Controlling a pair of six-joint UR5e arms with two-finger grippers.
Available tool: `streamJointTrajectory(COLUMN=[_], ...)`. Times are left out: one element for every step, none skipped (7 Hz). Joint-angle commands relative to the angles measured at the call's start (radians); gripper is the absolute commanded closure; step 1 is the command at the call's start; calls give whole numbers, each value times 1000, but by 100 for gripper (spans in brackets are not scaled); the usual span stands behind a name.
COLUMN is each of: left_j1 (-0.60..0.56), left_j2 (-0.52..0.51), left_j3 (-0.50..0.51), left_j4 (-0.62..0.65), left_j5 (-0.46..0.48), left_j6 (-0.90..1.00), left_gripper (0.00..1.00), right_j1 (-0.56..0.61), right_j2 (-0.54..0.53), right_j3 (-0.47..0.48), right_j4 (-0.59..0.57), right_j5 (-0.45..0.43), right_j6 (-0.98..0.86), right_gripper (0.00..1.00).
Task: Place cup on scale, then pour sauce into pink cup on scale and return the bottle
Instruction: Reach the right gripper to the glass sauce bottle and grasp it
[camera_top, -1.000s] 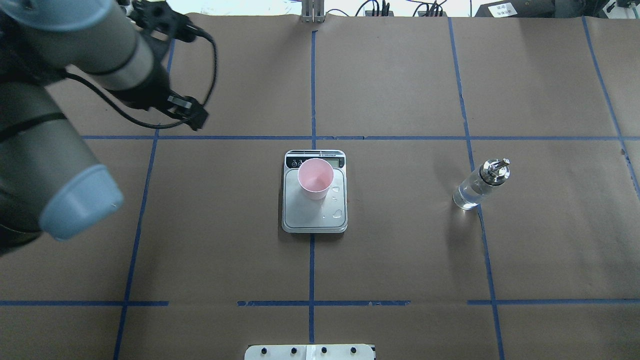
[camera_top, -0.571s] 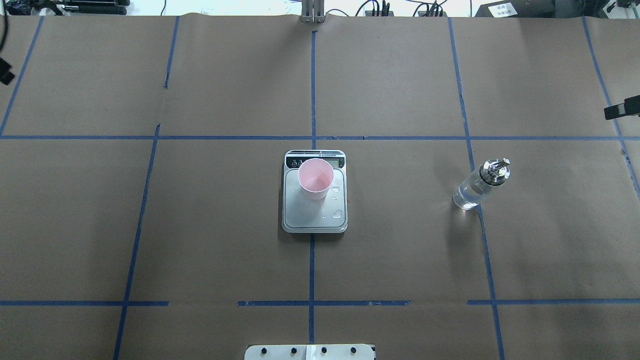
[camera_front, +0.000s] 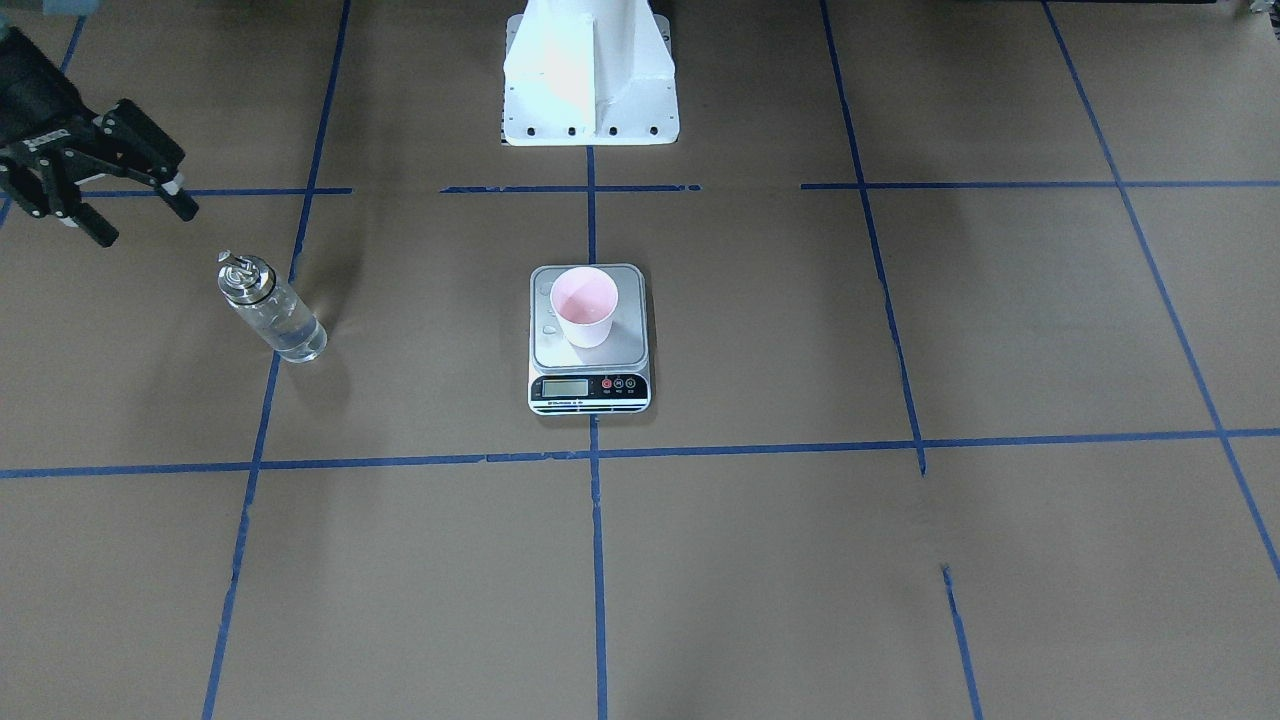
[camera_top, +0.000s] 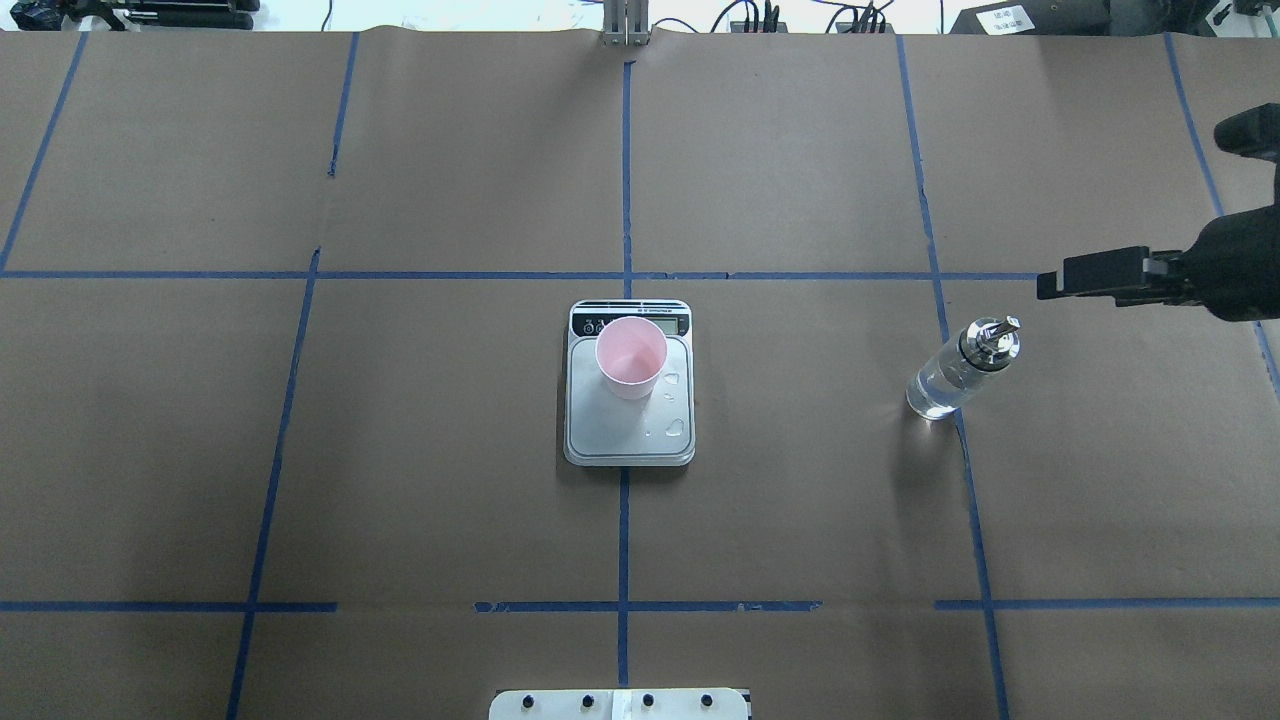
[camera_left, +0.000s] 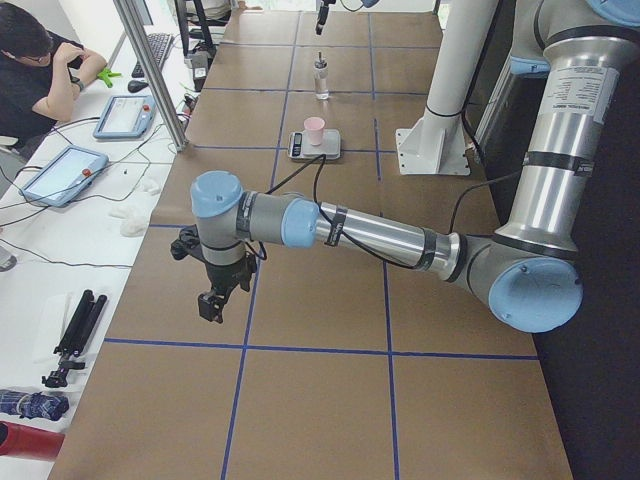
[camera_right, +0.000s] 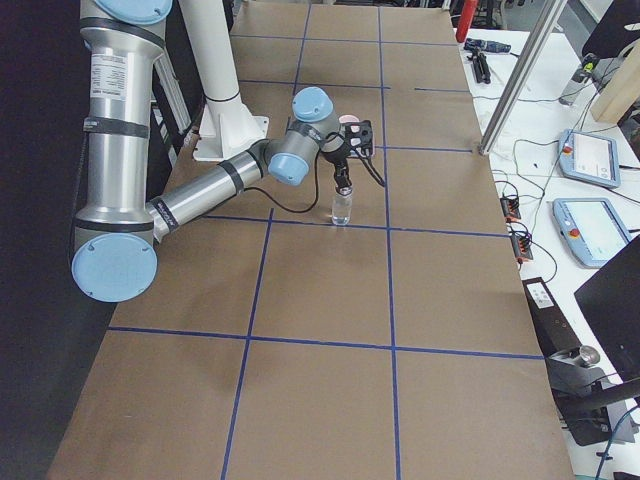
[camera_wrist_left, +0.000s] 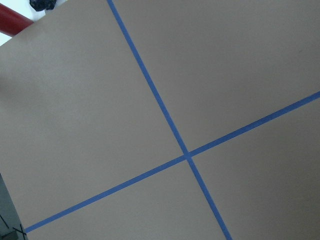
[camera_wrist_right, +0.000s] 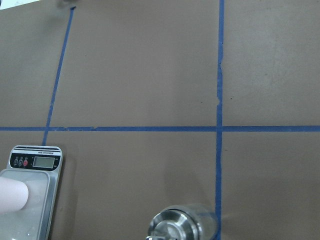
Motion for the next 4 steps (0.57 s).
streamJointTrajectory(left_j1=[-6, -6, -6, -4], left_j2=[5, 5, 5, 5], left_j3=[20, 20, 25, 39], left_j4=[-20, -20, -20, -21], left_j5=[-17, -18, -18, -18], left_j6=[6, 6, 4, -35], left_gripper=[0, 0, 0, 0], right_j1=[-303, -465, -567, -601], right_j2=[-77, -112, -134, -126], right_j3=[85, 87, 62, 24], right_j4=[0, 2, 12, 17], right_j5=[-388, -604, -770, -837], right_j6=[137, 193, 209, 224], right_gripper=[0, 0, 0, 0])
